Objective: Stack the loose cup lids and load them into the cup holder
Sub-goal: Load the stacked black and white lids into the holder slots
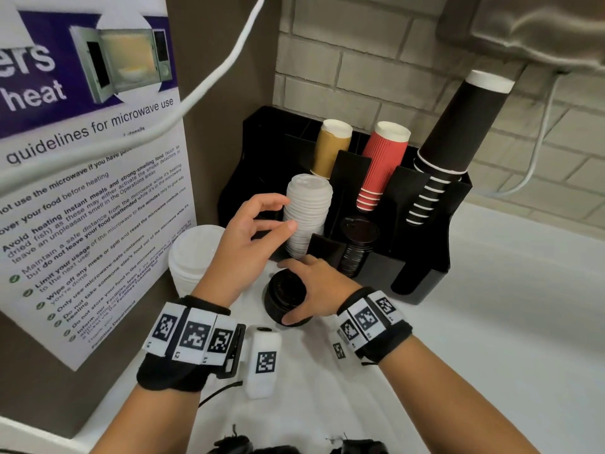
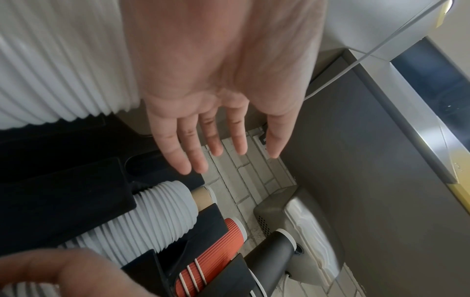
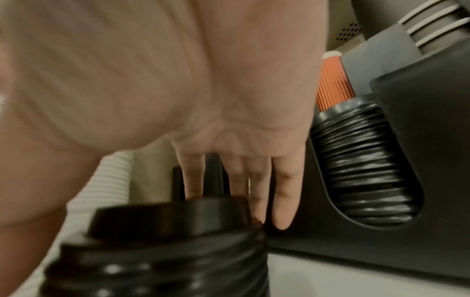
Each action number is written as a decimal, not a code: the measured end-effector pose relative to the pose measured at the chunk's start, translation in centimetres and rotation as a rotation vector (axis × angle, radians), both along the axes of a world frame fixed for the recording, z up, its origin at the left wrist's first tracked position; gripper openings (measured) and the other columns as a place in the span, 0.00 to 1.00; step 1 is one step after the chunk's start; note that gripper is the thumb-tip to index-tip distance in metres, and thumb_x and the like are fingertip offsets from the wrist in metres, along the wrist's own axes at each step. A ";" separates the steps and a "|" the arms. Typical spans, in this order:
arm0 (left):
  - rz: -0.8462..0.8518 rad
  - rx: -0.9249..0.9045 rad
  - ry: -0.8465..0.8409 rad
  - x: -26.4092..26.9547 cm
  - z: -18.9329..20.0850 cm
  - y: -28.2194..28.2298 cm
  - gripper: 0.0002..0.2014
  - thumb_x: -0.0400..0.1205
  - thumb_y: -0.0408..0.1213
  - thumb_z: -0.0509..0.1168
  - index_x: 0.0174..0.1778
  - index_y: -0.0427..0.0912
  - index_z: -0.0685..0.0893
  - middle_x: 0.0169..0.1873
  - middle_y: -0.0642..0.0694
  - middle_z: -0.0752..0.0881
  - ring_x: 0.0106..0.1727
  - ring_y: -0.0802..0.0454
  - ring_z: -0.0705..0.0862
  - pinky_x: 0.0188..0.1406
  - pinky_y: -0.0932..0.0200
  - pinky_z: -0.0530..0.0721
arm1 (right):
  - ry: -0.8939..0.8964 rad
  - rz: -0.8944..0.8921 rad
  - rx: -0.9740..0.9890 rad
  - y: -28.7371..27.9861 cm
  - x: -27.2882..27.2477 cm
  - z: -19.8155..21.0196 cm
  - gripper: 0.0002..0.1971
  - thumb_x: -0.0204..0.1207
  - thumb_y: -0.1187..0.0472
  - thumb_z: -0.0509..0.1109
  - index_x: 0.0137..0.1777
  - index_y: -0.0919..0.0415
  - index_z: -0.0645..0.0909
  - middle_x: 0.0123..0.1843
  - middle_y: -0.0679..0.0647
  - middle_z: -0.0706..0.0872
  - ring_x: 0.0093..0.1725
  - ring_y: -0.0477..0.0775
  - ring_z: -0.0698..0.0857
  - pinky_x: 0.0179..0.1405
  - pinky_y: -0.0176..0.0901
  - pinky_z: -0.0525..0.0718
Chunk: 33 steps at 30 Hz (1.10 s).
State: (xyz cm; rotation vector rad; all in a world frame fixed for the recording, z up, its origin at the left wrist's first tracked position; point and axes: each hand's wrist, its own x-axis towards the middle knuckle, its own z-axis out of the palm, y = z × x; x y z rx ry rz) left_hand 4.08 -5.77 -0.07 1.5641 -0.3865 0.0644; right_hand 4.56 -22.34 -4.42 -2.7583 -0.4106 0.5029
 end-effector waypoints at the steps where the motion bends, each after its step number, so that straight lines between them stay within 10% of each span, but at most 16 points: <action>1: -0.001 -0.003 0.000 0.0 0.1 0.0 0.18 0.70 0.57 0.69 0.57 0.65 0.81 0.62 0.59 0.81 0.55 0.59 0.85 0.63 0.48 0.83 | -0.003 -0.005 -0.004 0.1 0.1 -0.2 0.49 0.60 0.45 0.83 0.80 0.48 0.61 0.73 0.57 0.69 0.73 0.60 0.67 0.69 0.59 0.76; 12: 0.018 -0.016 -0.032 -0.1 0.4 0.2 0.16 0.73 0.50 0.70 0.58 0.62 0.81 0.62 0.57 0.80 0.54 0.60 0.85 0.62 0.49 0.84 | -0.130 -0.120 0.299 -1.0 -0.3 1.6 0.42 0.59 0.52 0.82 0.73 0.48 0.66 0.64 0.56 0.73 0.67 0.59 0.72 0.68 0.56 0.77; 20: -0.328 0.014 0.040 -1.0 0.0 -0.8 0.48 0.63 0.42 0.83 0.77 0.66 0.67 0.76 0.55 0.71 0.74 0.52 0.77 0.68 0.48 0.81 | -0.158 -0.132 0.990 -2.6 -3.0 7.1 0.36 0.69 0.65 0.78 0.74 0.43 0.67 0.57 0.53 0.84 0.56 0.49 0.86 0.57 0.44 0.85; 33: -0.304 -0.039 0.032 -1.1 0.2 -0.9 0.48 0.62 0.32 0.82 0.76 0.63 0.69 0.74 0.52 0.73 0.68 0.49 0.81 0.62 0.47 0.86 | -0.136 -0.124 1.010 -3.0 -3.6 8.0 0.36 0.61 0.62 0.84 0.71 0.49 0.75 0.65 0.52 0.82 0.65 0.54 0.84 0.59 0.63 0.85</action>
